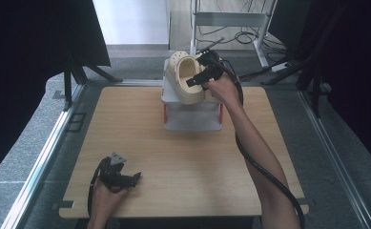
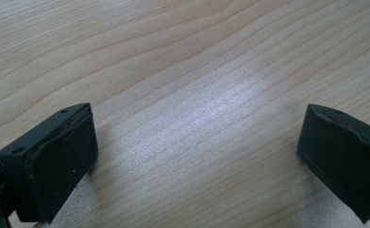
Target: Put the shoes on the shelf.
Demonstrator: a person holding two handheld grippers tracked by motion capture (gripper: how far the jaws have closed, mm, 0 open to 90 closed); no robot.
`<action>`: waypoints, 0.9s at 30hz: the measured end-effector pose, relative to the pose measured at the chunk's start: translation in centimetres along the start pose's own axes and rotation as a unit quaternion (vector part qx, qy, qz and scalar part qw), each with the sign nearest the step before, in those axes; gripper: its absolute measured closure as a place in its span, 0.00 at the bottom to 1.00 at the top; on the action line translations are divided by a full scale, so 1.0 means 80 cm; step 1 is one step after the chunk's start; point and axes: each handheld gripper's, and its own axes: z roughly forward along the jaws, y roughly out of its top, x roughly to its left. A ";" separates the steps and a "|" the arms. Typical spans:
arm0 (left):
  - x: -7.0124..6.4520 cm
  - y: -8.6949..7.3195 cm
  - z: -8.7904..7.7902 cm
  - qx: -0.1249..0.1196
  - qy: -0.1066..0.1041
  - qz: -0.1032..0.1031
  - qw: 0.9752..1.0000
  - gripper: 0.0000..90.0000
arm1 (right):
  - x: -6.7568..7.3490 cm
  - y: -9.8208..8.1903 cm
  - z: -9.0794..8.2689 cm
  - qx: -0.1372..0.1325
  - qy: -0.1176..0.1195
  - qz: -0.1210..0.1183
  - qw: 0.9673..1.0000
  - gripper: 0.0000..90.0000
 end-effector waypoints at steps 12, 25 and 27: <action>0.000 0.000 0.000 0.001 -0.001 0.000 1.000 0.00 | 0.010 -0.035 -0.035 -0.025 0.035 -0.034 0.998 0.06; 0.000 0.000 0.000 0.000 0.001 0.002 1.000 0.00 | 0.008 -0.082 -0.067 -0.031 0.050 -0.042 0.997 0.04; 0.000 0.000 0.000 0.000 0.001 0.002 1.000 0.00 | 0.007 -0.091 -0.071 -0.030 0.052 -0.041 0.997 0.04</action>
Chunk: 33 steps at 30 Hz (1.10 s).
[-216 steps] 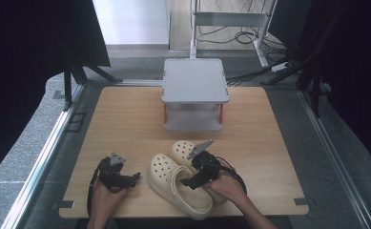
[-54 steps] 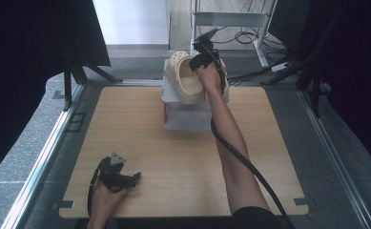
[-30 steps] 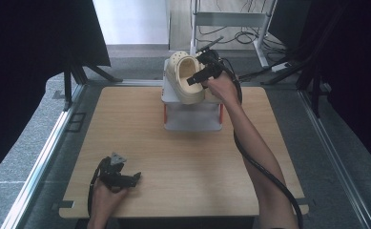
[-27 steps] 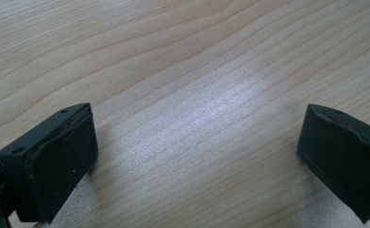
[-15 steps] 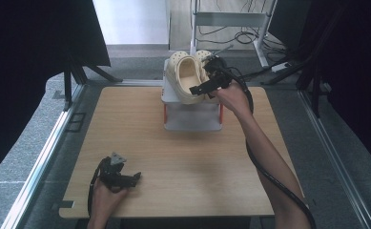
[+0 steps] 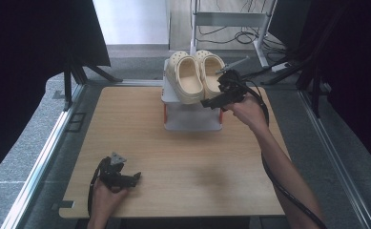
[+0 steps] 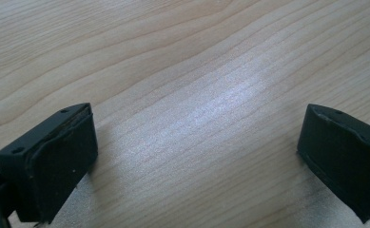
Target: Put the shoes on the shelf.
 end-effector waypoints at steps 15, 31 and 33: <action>0.000 0.000 0.000 -0.001 0.000 -0.002 1.000 0.00 | 0.013 -0.053 -0.014 0.002 0.011 -0.009 1.000 0.03; 0.000 0.000 0.000 -0.001 0.000 -0.002 1.000 0.00 | 0.025 -0.111 -0.033 -0.010 0.019 -0.013 1.000 0.05; 0.000 0.000 0.000 -0.001 0.000 -0.001 1.000 0.00 | 0.024 -0.120 -0.033 -0.011 0.018 -0.012 1.000 0.05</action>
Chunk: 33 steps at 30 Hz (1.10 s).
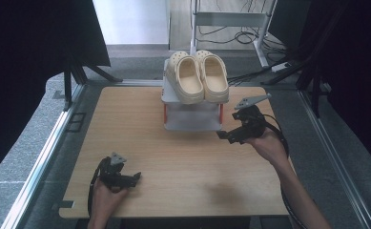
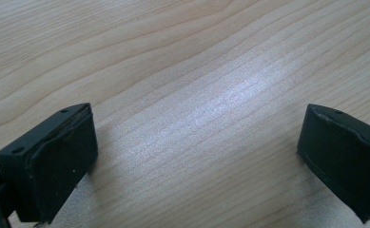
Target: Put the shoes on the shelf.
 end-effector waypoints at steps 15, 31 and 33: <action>-0.001 0.000 0.000 0.000 0.002 -0.002 1.000 0.00 | 0.009 -0.057 0.006 0.001 -0.026 -0.007 1.000 0.01; -0.001 0.000 0.000 0.000 0.003 -0.003 1.000 0.00 | 0.021 -0.121 0.033 -0.003 -0.024 0.005 1.000 0.01; -0.001 0.000 0.000 0.000 0.003 -0.003 1.000 0.00 | 0.022 -0.129 0.039 -0.003 -0.026 0.009 1.000 0.01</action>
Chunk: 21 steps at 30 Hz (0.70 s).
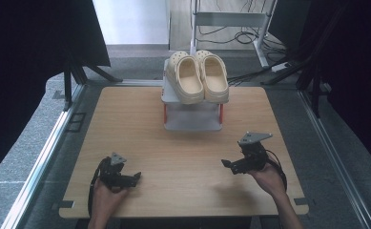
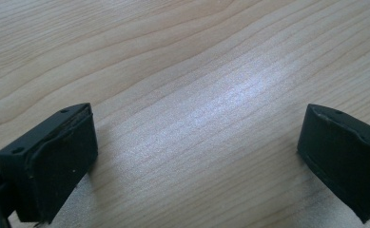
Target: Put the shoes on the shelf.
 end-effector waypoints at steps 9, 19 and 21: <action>0.000 0.000 0.000 0.000 0.000 0.000 1.000 0.00 | 0.003 -0.042 0.030 0.005 -0.008 0.017 1.000 0.03; 0.000 0.000 0.000 0.000 0.000 0.000 1.000 0.00 | 0.005 -0.079 0.062 0.016 -0.003 0.039 0.999 0.02; 0.000 0.000 0.000 0.000 0.001 -0.001 1.000 0.00 | 0.007 -0.083 0.067 0.027 -0.011 0.033 0.999 0.00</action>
